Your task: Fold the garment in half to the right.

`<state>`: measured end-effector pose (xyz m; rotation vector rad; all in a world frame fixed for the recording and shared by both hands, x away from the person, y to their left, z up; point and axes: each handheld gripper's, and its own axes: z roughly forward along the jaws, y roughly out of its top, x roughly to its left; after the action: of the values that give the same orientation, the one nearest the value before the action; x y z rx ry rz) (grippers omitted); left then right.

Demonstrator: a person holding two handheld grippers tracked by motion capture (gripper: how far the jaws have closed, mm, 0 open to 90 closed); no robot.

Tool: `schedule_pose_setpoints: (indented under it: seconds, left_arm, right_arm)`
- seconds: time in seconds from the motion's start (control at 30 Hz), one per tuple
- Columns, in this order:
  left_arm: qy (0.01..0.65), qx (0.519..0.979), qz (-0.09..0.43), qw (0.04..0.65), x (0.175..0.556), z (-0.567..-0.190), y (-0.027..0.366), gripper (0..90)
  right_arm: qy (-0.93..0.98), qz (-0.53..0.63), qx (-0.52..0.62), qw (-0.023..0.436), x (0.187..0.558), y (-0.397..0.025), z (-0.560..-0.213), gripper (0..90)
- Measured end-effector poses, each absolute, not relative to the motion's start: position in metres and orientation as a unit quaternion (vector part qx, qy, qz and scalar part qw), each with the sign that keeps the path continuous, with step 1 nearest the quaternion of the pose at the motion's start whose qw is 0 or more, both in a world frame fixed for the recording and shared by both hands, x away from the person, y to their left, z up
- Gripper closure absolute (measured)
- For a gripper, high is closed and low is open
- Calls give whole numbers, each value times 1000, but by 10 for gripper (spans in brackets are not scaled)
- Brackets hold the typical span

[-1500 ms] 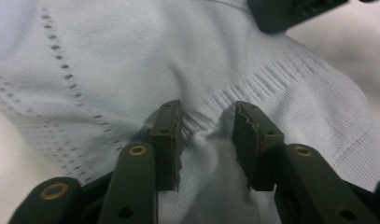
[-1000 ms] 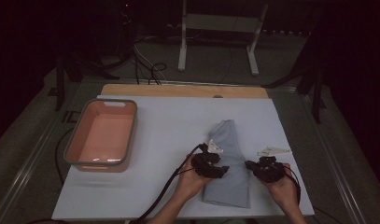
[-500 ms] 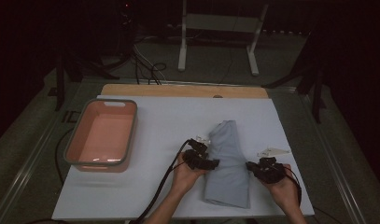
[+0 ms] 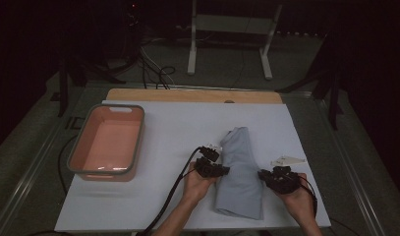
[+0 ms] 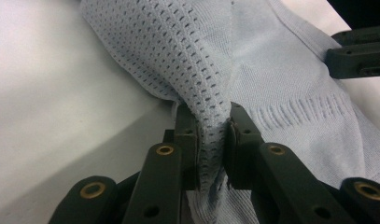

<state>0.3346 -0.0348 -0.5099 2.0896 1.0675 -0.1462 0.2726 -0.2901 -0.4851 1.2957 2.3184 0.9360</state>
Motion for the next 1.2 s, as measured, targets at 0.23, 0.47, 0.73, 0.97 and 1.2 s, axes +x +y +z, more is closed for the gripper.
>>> schedule_pose_setpoints:
  seconds: [0.23, 0.47, 0.73, 0.97, 1.2]
  left_arm:
    - [417, 826, -32, 379, 333, -504, -26, 790]
    - [434, 817, -15, 379, 338, -502, -9, 788]
    - [449, 807, -2, 383, 343, -502, 6, 786]
    - [454, 805, 6, 382, 348, -503, 14, 783]
    - [458, 803, 8, 381, 351, -503, 19, 783]
  right_arm:
    - [804, 346, 456, 160, 273, -285, -482, 538]
    - [797, 365, 459, 141, 273, -276, -482, 397]
    - [797, 373, 455, 137, 274, -261, -483, 286]
    - [803, 372, 447, 129, 273, -246, -486, 243]
    - [806, 373, 444, 118, 272, -237, -490, 235]
